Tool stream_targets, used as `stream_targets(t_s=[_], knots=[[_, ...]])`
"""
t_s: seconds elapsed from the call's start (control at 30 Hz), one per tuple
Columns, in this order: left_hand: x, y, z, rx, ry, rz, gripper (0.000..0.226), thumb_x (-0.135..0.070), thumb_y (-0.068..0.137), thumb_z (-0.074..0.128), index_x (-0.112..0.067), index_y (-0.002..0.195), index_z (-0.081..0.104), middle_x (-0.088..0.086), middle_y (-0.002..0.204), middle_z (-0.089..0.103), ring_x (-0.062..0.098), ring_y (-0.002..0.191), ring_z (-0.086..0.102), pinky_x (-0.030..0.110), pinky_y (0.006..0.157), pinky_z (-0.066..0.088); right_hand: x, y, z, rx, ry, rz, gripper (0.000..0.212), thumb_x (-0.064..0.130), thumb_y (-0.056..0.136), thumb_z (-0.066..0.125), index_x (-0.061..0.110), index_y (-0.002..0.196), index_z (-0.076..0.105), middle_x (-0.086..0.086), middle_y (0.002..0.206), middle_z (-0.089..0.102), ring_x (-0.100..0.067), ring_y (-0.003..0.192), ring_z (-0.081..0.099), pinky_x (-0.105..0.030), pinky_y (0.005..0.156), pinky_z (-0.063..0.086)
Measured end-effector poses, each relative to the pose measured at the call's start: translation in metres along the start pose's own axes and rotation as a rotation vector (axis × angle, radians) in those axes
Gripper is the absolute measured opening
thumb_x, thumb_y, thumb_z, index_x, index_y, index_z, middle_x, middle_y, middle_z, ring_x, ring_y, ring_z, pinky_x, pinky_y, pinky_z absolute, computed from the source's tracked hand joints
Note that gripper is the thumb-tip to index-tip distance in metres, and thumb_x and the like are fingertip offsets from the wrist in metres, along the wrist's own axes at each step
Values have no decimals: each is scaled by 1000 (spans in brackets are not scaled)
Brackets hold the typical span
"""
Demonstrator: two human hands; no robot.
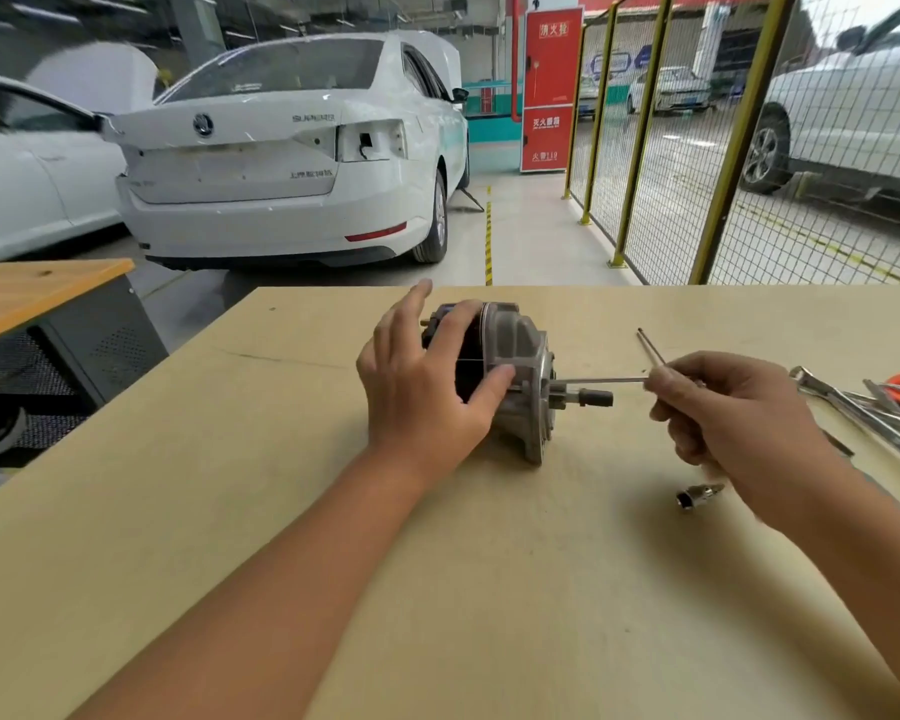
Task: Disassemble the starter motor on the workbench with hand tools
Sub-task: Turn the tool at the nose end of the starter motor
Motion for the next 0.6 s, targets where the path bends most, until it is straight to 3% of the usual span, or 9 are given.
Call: stream_targets(t_s=[0.17,0.27,0.33,0.43,0.5,0.6], knots=[[12,0,3,120,-142,-156,87,-73,74,63,-35,150,46,2,163,32,29,144,37,55,112,41,-2,5,-10,-45,-48,44,23,29,91,73,14,73,73,-7,61,64,-16,44,42,-22,41,33],[11,1,0,131,-188,-164,85,-68,73,66,-32,148,50,-3,155,45,25,137,47,55,107,44,0,5,-12,-40,-338,-21,24,40,89,72,24,71,74,0,57,67,-7,42,48,-25,52,38],[7,2,0,131,-212,-162,83,-62,73,71,-31,148,52,-5,150,50,24,132,52,54,104,46,-1,3,-11,-29,-385,-6,26,42,88,73,23,70,73,1,57,67,-3,42,50,-26,53,40],[5,2,-1,128,-235,-165,80,-52,76,83,-29,147,54,-5,148,52,24,130,53,53,104,46,-5,0,-3,-9,-553,7,34,44,86,73,16,68,71,1,60,68,-5,49,59,-26,50,46],[5,2,-2,128,-236,-169,81,-54,73,79,-28,146,55,-5,147,53,24,130,54,53,104,46,-10,0,0,-11,-639,38,32,42,85,74,15,68,70,-1,62,68,-11,58,64,-30,54,52],[4,2,-3,126,-243,-167,84,-55,70,78,-27,146,56,-3,147,54,26,130,54,54,104,46,-13,2,4,-13,-797,50,26,37,82,71,18,64,68,5,57,65,-7,50,61,-21,42,43]])
Point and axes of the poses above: each hand's wrist, its own y-axis towards the middle knuckle, its own z-axis out of the palm, x = y × z, the point moved 4 cm from there along y, towards the middle knuckle
